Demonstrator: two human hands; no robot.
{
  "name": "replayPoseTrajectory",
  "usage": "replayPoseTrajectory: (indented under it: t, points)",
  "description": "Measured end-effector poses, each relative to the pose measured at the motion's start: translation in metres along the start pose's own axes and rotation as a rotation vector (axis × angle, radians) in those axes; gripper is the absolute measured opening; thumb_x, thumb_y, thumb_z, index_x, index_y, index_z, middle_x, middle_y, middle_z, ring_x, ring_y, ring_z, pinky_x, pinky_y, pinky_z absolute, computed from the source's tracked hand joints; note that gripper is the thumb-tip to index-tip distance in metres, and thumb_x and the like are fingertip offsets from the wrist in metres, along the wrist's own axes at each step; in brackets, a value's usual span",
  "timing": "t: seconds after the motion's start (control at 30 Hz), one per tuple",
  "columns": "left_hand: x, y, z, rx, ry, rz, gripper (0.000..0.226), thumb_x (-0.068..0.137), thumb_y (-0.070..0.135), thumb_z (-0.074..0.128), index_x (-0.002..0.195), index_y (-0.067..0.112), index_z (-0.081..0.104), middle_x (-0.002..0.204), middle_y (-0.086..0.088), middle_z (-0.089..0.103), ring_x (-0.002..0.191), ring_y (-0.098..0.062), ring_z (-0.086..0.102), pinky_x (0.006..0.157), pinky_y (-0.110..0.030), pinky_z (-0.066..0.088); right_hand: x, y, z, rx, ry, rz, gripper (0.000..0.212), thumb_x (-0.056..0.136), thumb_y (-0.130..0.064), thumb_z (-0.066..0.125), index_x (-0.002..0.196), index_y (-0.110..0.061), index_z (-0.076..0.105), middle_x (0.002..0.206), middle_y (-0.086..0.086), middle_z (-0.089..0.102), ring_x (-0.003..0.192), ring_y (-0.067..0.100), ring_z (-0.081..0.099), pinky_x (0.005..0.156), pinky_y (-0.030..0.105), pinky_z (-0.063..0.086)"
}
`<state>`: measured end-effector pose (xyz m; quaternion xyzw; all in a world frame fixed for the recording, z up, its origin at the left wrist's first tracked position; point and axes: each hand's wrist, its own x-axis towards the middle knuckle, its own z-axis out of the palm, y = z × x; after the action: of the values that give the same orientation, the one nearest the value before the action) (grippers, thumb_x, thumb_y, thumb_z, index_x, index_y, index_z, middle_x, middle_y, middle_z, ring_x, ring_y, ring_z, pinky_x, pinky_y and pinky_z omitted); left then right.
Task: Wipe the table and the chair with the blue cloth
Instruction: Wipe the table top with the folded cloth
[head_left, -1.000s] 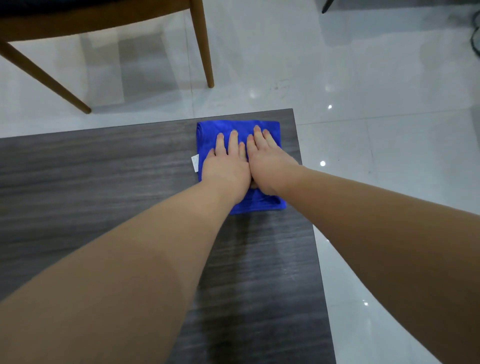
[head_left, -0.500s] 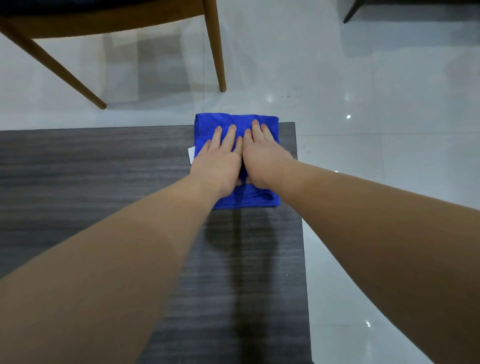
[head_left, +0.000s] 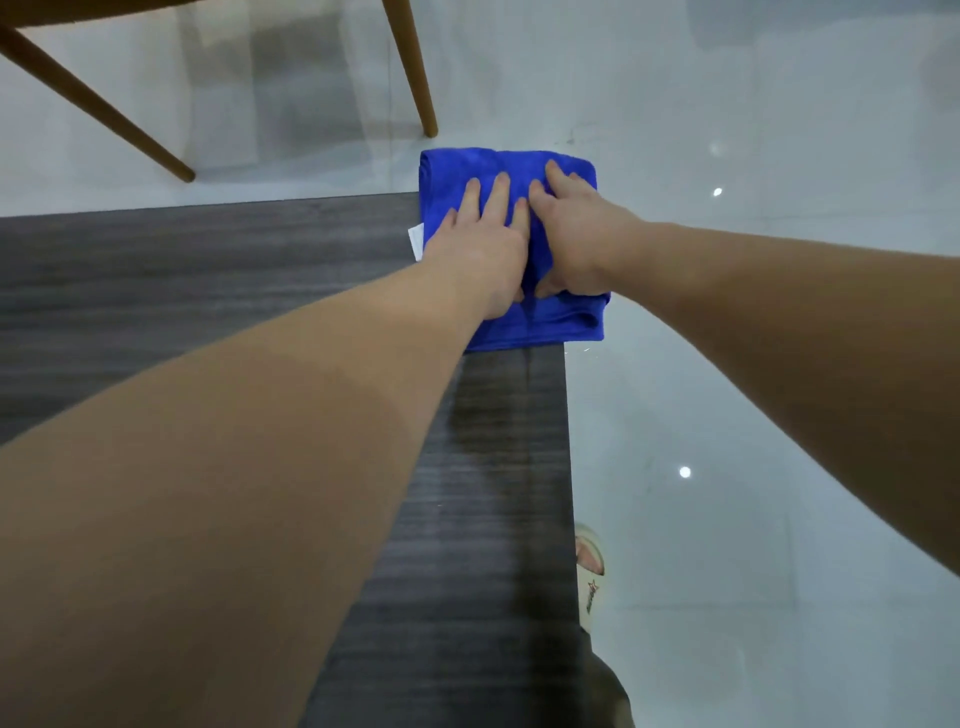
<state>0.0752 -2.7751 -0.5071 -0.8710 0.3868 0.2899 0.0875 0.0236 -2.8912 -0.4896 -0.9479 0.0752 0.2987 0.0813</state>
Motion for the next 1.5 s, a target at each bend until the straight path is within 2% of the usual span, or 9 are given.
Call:
replayPoseTrajectory:
  t: [0.2,0.53,0.77,1.17,1.5]
  points:
    - [-0.013,-0.001,0.000,0.008,-0.062,0.029,0.100,0.092,0.043,0.064,0.157,0.019,-0.008,0.163,-0.008,-0.020,0.150,-0.032,-0.013,0.120,-0.047,0.011,-0.015,-0.007,0.006,0.001,-0.002,0.004,0.104,0.078,-0.042,0.077,0.152,-0.003,0.017,0.160,0.021,0.003,0.145,0.031,0.018,0.113,0.036,0.027]
    - [-0.068,0.015,0.044,0.054,-0.071,0.068,0.107,0.087,0.048,0.068,0.158,0.019,-0.007,0.162,-0.008,-0.020,0.150,-0.033,-0.014,0.122,-0.045,0.011,-0.067,-0.036,0.055,0.105,-0.016,0.091,0.111,0.079,-0.037,0.077,0.155,-0.007,0.002,0.161,0.014,-0.012,0.149,0.030,0.005,0.116,0.036,0.026]
    - [-0.114,0.031,0.073,0.083,-0.068,0.084,0.111,0.085,0.053,0.068,0.157,0.017,-0.007,0.162,-0.008,-0.020,0.150,-0.033,-0.014,0.122,-0.045,0.014,-0.107,-0.057,0.093,0.162,0.018,0.129,0.106,0.081,-0.027,0.077,0.155,-0.008,0.004,0.162,0.011,-0.011,0.150,0.029,0.004,0.116,0.038,0.030]
    - [-0.178,0.050,0.119,0.109,-0.072,0.125,0.108,0.087,0.054,0.065,0.157,0.015,-0.008,0.161,-0.010,-0.022,0.149,-0.035,-0.015,0.122,-0.046,0.013,-0.167,-0.088,0.139,0.136,-0.017,0.167,0.108,0.081,-0.030,0.077,0.156,-0.009,0.002,0.162,0.011,-0.012,0.150,0.029,0.003,0.118,0.034,0.022]
    - [-0.240,0.075,0.157,0.107,-0.098,0.127,0.108,0.088,0.053,0.065,0.157,0.015,-0.010,0.161,-0.010,-0.024,0.149,-0.034,-0.016,0.122,-0.045,0.012,-0.226,-0.112,0.182,0.183,-0.018,0.185,0.098,0.086,-0.021,0.072,0.156,-0.010,0.003,0.162,0.009,-0.013,0.150,0.028,0.002,0.117,0.037,0.027]
